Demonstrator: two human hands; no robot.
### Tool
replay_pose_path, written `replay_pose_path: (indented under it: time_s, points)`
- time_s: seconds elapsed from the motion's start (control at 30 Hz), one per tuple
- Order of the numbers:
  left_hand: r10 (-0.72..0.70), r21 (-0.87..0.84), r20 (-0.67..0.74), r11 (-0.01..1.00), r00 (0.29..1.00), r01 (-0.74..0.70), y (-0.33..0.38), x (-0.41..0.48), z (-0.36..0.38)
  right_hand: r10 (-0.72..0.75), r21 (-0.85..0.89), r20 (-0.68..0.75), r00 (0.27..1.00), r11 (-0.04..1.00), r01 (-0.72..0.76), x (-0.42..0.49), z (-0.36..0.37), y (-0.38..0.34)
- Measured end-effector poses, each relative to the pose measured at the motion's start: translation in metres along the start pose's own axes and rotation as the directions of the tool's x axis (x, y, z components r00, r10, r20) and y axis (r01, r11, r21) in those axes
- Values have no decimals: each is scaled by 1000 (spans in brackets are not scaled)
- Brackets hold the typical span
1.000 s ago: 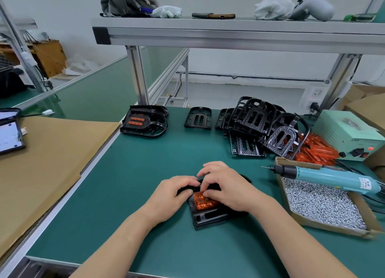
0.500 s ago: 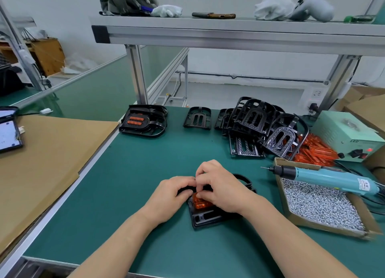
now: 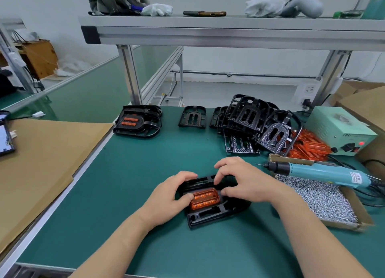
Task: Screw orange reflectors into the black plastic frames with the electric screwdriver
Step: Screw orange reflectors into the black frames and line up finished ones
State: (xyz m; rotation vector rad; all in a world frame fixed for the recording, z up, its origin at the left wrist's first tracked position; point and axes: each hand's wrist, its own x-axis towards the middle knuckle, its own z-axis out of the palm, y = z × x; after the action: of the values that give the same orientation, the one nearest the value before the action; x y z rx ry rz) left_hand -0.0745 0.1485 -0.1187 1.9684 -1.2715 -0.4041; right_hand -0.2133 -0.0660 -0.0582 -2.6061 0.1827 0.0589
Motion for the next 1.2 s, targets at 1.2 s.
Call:
replay_pose_path:
  time_s: [1.2]
  points:
    - [57, 195, 318, 973, 946, -125, 36, 22, 10, 602, -69, -436, 669, 719, -692, -89, -8, 56]
